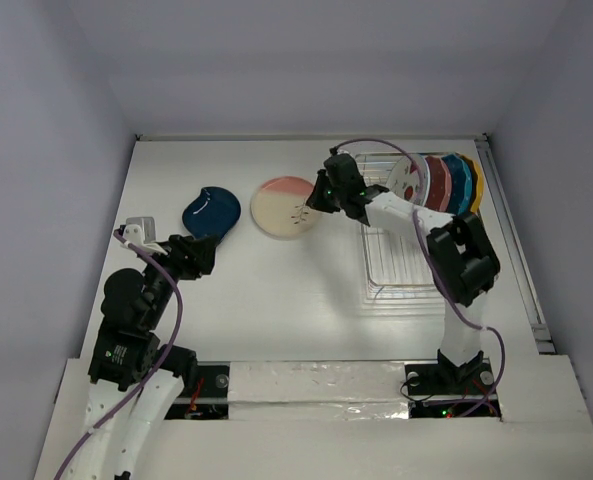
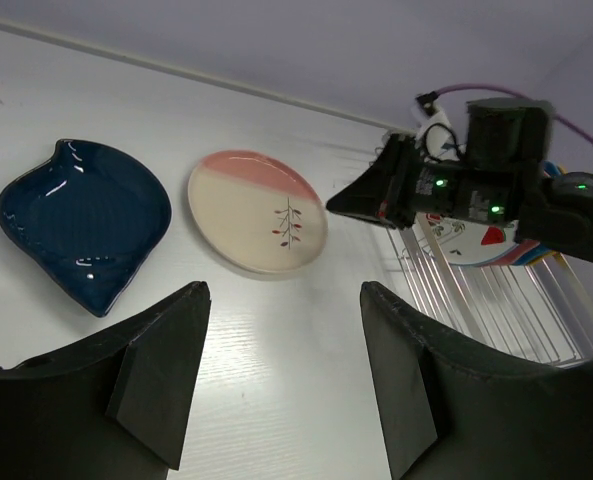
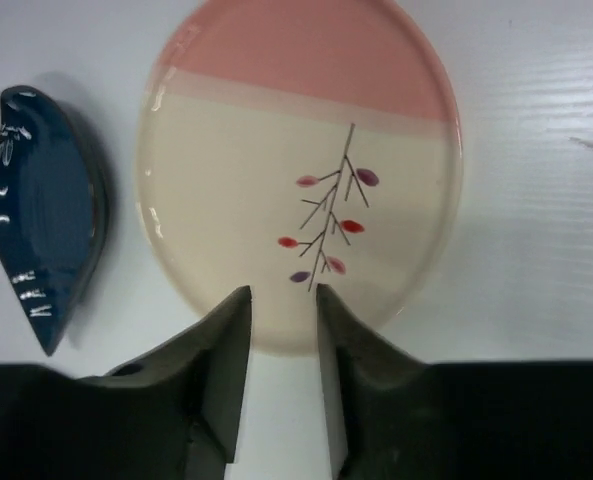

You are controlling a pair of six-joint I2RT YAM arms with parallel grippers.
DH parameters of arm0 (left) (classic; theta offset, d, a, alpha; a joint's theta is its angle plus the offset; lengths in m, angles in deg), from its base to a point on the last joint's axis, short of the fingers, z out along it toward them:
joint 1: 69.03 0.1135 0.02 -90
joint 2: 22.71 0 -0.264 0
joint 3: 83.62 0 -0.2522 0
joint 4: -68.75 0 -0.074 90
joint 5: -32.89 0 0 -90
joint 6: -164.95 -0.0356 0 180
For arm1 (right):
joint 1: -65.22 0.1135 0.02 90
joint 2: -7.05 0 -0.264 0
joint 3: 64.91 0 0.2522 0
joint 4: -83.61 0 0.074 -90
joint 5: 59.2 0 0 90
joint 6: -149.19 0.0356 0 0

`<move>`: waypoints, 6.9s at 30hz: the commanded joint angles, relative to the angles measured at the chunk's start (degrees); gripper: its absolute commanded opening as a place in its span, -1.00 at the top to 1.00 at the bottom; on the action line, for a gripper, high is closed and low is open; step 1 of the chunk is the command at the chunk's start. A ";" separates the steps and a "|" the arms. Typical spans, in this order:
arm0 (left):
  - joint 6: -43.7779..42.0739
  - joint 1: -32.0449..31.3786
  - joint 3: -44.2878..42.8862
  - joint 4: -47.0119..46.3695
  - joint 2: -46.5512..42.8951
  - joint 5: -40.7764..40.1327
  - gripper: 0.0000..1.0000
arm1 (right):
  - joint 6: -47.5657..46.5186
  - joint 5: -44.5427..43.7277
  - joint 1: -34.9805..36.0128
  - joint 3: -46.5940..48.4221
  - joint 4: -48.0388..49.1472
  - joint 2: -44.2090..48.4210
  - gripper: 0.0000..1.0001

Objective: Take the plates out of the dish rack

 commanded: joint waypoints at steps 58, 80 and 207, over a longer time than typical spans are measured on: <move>-0.44 0.33 0.16 -2.88 0.53 1.05 0.09 | -22.76 -28.97 -17.24 -2.48 -8.40 41.93 1.00; -0.44 0.86 0.24 -2.96 0.53 0.96 0.08 | 5.54 8.83 -7.75 -5.20 17.96 24.56 1.00; -0.79 0.86 0.42 -3.76 1.24 2.80 0.07 | -24.51 -41.80 -18.91 -0.55 -16.57 38.16 1.00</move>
